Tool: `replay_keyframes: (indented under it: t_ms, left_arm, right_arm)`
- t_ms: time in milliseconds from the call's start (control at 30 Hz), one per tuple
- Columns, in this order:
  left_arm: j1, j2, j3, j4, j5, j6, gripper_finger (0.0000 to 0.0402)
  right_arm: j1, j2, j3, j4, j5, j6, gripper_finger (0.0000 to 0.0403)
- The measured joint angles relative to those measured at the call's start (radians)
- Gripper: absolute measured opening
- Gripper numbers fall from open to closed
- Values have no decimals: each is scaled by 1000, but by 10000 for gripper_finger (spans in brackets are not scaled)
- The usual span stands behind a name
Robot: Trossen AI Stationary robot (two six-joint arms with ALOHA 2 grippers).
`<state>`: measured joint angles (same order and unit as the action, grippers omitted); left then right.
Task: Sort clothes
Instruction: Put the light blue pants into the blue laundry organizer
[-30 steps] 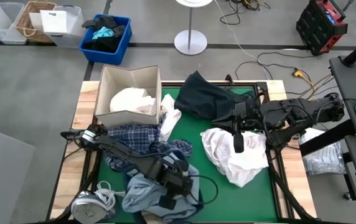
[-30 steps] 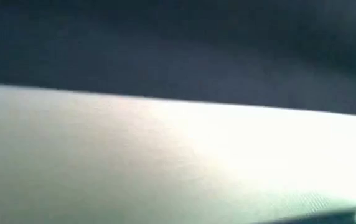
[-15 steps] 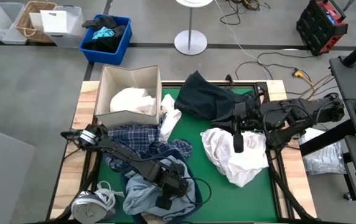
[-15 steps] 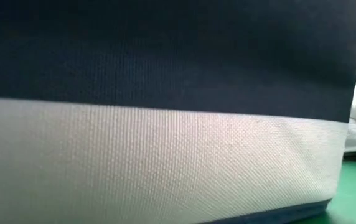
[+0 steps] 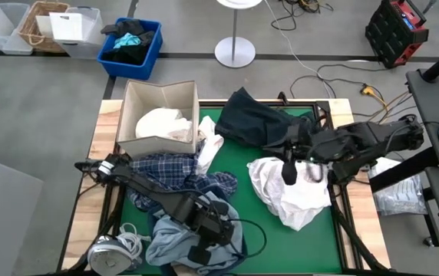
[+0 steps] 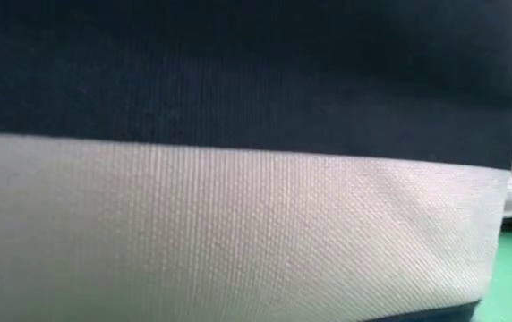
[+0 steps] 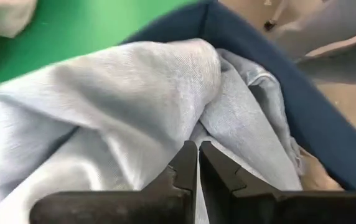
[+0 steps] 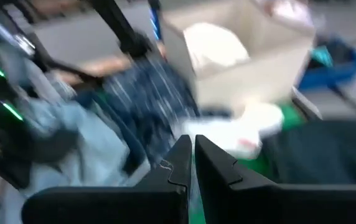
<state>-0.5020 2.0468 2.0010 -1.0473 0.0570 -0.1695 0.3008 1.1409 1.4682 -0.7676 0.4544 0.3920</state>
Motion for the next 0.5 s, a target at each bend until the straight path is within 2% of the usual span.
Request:
replay_keyframes:
  t_ms: [133,333,500]
  left_arm:
    - [-24,-2,124,-115,-71,-4,0]
    - [-71,-2,262,-229,-224,-86,0]
    - [-132,-2,342,-435,-230,-246,0]
  right_arm:
    - [13,26,-49,-105,-13,122,13]
    - [90,83,-180,20,-70,219,13]
    - [159,157,-231,93,-73,270,13]
